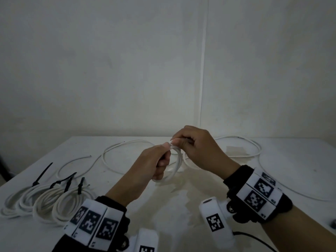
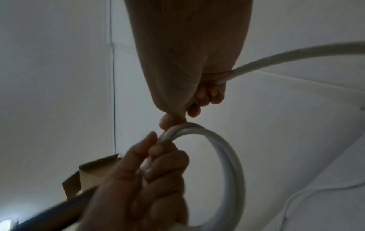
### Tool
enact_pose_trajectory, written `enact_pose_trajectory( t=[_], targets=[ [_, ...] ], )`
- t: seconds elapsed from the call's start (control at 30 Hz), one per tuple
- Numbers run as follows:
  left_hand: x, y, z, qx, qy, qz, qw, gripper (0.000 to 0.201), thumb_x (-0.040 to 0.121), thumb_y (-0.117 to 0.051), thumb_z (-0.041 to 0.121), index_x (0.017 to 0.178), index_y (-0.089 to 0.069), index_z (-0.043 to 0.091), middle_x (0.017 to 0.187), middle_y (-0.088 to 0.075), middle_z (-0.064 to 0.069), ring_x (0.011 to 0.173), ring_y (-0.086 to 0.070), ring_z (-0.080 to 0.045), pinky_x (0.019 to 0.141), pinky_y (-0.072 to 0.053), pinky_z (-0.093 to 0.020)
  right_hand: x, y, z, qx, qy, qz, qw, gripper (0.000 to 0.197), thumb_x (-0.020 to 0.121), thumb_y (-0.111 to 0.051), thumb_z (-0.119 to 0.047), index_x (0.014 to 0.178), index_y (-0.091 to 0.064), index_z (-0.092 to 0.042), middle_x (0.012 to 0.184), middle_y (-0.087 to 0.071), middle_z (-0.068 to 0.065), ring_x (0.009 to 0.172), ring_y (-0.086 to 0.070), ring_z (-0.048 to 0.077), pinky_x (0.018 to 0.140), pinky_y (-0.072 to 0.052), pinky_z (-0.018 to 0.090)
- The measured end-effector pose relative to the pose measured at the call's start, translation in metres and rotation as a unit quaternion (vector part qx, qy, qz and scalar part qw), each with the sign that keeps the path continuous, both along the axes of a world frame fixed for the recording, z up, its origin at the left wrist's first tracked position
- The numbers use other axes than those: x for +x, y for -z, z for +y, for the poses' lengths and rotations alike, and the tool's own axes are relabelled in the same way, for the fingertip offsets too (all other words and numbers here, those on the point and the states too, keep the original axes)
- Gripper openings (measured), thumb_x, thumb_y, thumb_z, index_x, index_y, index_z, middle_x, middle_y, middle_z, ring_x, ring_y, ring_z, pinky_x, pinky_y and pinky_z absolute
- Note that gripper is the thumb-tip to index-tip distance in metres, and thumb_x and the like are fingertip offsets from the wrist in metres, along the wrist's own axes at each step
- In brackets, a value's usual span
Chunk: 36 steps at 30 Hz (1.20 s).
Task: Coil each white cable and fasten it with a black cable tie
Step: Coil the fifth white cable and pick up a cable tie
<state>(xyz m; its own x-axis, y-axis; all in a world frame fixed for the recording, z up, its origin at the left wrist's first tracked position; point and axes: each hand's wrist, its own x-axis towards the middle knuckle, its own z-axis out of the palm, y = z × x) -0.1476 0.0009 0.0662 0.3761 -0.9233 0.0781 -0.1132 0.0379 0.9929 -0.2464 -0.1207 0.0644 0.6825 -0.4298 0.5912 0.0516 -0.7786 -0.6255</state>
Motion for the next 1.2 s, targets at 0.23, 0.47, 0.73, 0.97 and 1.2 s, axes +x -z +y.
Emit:
enact_pose_trajectory(
  t=[0.23, 0.47, 0.73, 0.97, 1.2],
  targets=[
    [-0.003, 0.0, -0.005, -0.051, -0.043, 0.093, 0.993, 0.037, 0.096, -0.037, 0.025, 0.061, -0.04, 0.013, 0.048, -0.027, 0.007, 0.036, -0.018, -0.004, 0.035, -0.018, -0.015, -0.007, -0.003, 0.003, 0.188, -0.069, 0.058, 0.978, 0.038, 0.097, -0.041, -0.031, 0.082, -0.067, -0.008, 0.073, -0.063, 0.02, 0.043, -0.036, 0.005, 0.047, -0.029, 0.016],
    [0.008, -0.007, -0.011, -0.027, 0.027, 0.036, 0.999, 0.034, 0.098, -0.034, 0.025, 0.072, -0.05, 0.01, 0.049, -0.041, 0.009, 0.045, -0.042, -0.007, 0.054, -0.048, -0.021, -0.011, -0.011, 0.001, 0.115, -0.006, 0.021, 0.993, 0.031, 0.096, -0.043, -0.023, 0.068, -0.055, -0.018, 0.046, -0.045, -0.011, 0.041, -0.035, 0.002, 0.045, -0.03, 0.014],
    [-0.005, -0.004, -0.013, -0.056, -0.027, 0.128, 0.99, 0.033, 0.099, -0.035, 0.024, 0.074, -0.051, 0.008, 0.048, -0.032, 0.008, 0.041, -0.031, -0.005, 0.047, -0.039, -0.018, -0.011, -0.016, -0.001, 0.099, -0.002, 0.039, 0.994, 0.031, 0.097, -0.043, -0.021, 0.068, -0.055, -0.015, 0.051, -0.044, -0.005, 0.039, -0.039, 0.001, 0.044, -0.029, 0.009],
    [-0.008, -0.003, -0.018, -0.091, -0.093, 0.144, 0.981, 0.034, 0.097, -0.039, 0.022, 0.065, -0.045, 0.01, 0.044, -0.025, 0.009, 0.037, -0.023, -0.005, 0.038, -0.026, -0.016, -0.017, -0.009, 0.002, 0.133, -0.01, 0.011, 0.991, 0.033, 0.097, -0.042, -0.024, 0.07, -0.06, -0.017, 0.056, -0.055, -0.011, 0.042, -0.039, 0.001, 0.049, -0.032, 0.013],
    [0.025, -0.01, -0.013, -0.19, -0.146, 0.248, 0.938, 0.034, 0.097, -0.036, 0.022, 0.065, -0.04, 0.013, 0.039, -0.026, 0.011, 0.032, -0.022, -0.002, 0.033, -0.024, -0.014, -0.019, 0.009, -0.02, 0.096, 0.028, -0.012, 0.995, 0.025, 0.096, -0.044, -0.014, 0.11, -0.062, -0.023, 0.064, -0.048, -0.004, 0.057, -0.043, 0.003, 0.057, -0.036, 0.008]
  ],
)
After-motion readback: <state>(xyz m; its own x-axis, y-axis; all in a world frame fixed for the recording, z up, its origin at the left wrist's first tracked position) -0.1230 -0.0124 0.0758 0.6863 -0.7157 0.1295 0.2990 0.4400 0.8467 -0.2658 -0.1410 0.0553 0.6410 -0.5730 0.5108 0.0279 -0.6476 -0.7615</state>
